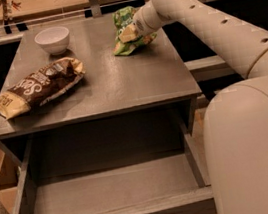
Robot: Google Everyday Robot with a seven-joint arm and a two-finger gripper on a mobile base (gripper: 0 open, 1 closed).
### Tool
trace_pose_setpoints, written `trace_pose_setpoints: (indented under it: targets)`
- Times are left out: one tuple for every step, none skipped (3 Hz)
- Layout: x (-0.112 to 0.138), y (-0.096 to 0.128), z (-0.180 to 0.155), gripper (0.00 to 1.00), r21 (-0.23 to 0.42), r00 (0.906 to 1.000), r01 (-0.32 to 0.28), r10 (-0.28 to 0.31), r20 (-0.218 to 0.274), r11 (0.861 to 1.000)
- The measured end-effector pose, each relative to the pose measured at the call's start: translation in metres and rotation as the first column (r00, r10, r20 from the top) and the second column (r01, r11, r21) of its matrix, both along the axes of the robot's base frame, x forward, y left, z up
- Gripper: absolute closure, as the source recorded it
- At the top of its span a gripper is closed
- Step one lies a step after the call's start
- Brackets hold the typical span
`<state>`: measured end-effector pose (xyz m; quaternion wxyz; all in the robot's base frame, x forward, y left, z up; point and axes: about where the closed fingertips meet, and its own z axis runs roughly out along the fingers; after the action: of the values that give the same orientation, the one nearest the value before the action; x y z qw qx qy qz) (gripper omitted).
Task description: Place green rice chip bag into top drawer
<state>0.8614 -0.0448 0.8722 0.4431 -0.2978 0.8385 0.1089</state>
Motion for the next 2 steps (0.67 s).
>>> trace_pose_setpoints:
  targets:
    - [-0.029,-0.014,0.019,1.0,-0.008,0.9997,0.017,-0.017,0.019,1.0]
    - [-0.069,-0.032,0.041,1.0,-0.017,0.9973,0.056,-0.055,0.05,0.998]
